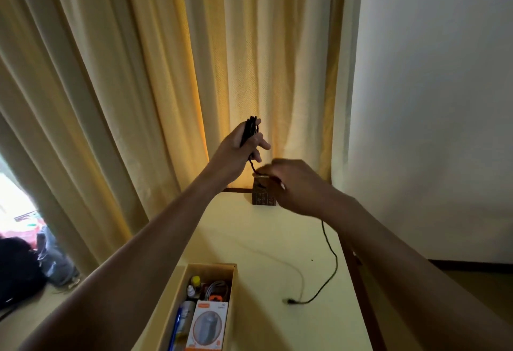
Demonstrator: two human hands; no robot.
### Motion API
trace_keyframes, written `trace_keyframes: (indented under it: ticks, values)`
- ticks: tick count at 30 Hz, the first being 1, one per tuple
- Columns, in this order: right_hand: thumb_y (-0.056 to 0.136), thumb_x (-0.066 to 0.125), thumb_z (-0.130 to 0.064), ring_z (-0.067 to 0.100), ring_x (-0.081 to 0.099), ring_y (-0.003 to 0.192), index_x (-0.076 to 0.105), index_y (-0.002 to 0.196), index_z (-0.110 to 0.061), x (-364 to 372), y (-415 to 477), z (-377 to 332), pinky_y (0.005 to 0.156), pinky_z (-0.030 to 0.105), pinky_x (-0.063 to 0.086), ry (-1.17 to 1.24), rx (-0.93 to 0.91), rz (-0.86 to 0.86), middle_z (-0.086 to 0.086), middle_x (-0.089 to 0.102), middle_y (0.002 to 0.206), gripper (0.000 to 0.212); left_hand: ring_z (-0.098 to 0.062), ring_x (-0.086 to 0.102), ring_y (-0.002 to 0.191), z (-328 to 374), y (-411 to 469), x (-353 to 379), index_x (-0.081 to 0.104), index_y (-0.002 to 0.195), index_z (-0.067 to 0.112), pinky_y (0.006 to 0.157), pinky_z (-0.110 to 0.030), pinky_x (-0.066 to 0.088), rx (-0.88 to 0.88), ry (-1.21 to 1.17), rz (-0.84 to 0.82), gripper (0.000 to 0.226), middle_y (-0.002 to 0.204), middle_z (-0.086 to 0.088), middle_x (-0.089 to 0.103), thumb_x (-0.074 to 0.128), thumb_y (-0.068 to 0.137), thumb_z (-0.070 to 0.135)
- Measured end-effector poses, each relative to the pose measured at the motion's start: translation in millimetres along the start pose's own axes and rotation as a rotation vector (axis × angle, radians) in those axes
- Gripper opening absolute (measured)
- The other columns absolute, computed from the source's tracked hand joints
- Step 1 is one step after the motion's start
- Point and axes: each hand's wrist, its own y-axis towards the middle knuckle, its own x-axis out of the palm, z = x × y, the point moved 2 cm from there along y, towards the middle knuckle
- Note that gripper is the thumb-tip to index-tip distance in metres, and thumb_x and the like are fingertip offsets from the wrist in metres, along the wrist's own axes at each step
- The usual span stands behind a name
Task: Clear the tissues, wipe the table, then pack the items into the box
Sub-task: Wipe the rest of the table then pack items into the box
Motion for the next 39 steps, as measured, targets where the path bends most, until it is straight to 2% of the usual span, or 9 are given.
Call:
trace_keyframes:
  ticks: [4, 8, 16, 19, 24, 28, 33, 36, 39]
  values:
    - [0.105, 0.053, -0.029, 0.006, 0.053, 0.082, 0.073, 0.116, -0.023, -20.6, 27.9, 11.9, 0.074, 0.027, 0.042, -0.012, 0.06, 0.128, -0.006, 0.058, 0.096, 0.023, -0.015, 0.067, 0.08, -13.3, -2.9, -7.2, 0.045, 0.149, 0.02, 0.082, -0.035, 0.053, -0.062, 0.145, -0.086, 0.041, 0.095, -0.004, 0.068, 0.047, 0.11, 0.033]
    - [0.099, 0.061, -0.042, 0.008, 0.057, 0.084, 0.075, 0.106, -0.023, -28.8, 39.1, 29.1, 0.077, 0.034, 0.05, -0.028, 0.122, 0.202, -0.007, 0.063, 0.096, 0.024, -0.016, 0.057, 0.075, -13.3, -14.3, -13.5, 0.055, 0.138, 0.021, 0.074, -0.03, 0.045, -0.175, 0.075, -0.242, 0.032, 0.085, -0.007, 0.063, 0.043, 0.111, 0.032]
    - [0.103, 0.057, -0.035, 0.013, 0.064, 0.071, 0.074, 0.116, -0.024, -14.8, -4.6, 45.0, 0.071, 0.037, 0.061, 0.513, 0.261, 0.231, -0.007, 0.067, 0.081, 0.024, -0.011, 0.036, 0.061, -0.5, -34.0, -29.3, 0.061, 0.13, 0.001, 0.063, -0.025, 0.029, -0.245, -0.714, -0.437, 0.039, 0.068, 0.0, 0.04, 0.048, 0.104, 0.026]
    - [0.107, 0.049, -0.028, 0.019, 0.054, 0.062, 0.07, 0.121, -0.017, 8.1, -36.9, 48.9, 0.068, 0.041, 0.062, 0.756, 0.318, 0.114, 0.004, 0.054, 0.069, 0.027, -0.009, 0.039, 0.06, 6.5, -38.3, -25.7, 0.059, 0.134, 0.0, 0.065, -0.025, 0.032, -0.181, -0.941, -0.387, 0.042, 0.067, 0.002, 0.043, 0.044, 0.105, 0.026]
    - [0.105, 0.049, -0.041, 0.009, 0.053, 0.062, 0.071, 0.12, -0.028, 38.1, -67.9, 55.4, 0.073, 0.049, 0.064, 0.693, 0.421, -0.006, -0.004, 0.05, 0.068, 0.029, -0.009, 0.047, 0.066, 17.7, -31.6, -18.4, 0.05, 0.144, -0.003, 0.069, -0.022, 0.045, -0.097, -1.093, -0.214, 0.049, 0.077, 0.0, 0.051, 0.044, 0.107, 0.03]
    - [0.106, 0.049, -0.046, 0.009, 0.06, 0.065, 0.07, 0.107, -0.032, 32.1, -54.0, 26.6, 0.063, 0.03, 0.053, 0.32, 0.25, -0.115, -0.011, 0.063, 0.07, 0.026, -0.014, 0.055, 0.072, 3.3, -16.3, -6.3, 0.043, 0.15, 0.001, 0.077, -0.027, 0.048, -0.097, -0.737, -0.004, 0.048, 0.088, -0.004, 0.061, 0.043, 0.111, 0.029]
    - [0.106, 0.051, -0.031, 0.012, 0.058, 0.081, 0.069, 0.117, -0.019, 7.9, -2.9, -0.7, 0.072, 0.032, 0.049, 0.006, 0.016, -0.049, -0.002, 0.063, 0.092, 0.025, -0.018, 0.063, 0.076, -9.4, -3.7, 3.7, 0.042, 0.15, 0.021, 0.079, -0.025, 0.052, -0.052, 0.088, 0.009, 0.04, 0.093, -0.001, 0.071, 0.046, 0.111, 0.028]
    - [0.106, 0.052, -0.029, 0.018, 0.057, 0.086, 0.071, 0.117, -0.016, -1.0, 17.8, 13.1, 0.074, 0.034, 0.047, -0.065, 0.097, 0.014, 0.0, 0.056, 0.097, 0.025, -0.017, 0.063, 0.073, -20.1, -5.6, -4.0, 0.046, 0.148, 0.024, 0.08, -0.035, 0.053, -0.121, 0.287, -0.077, 0.04, 0.089, -0.004, 0.07, 0.046, 0.11, 0.035]
    - [0.105, 0.053, -0.033, 0.017, 0.059, 0.091, 0.072, 0.116, -0.018, -6.1, 25.6, 27.1, 0.079, 0.035, 0.049, -0.075, 0.15, 0.027, 0.0, 0.057, 0.104, 0.027, -0.017, 0.054, 0.069, -28.5, -13.7, -12.7, 0.057, 0.136, 0.023, 0.073, -0.031, 0.045, -0.228, 0.221, -0.199, 0.033, 0.078, -0.003, 0.062, 0.044, 0.11, 0.039]
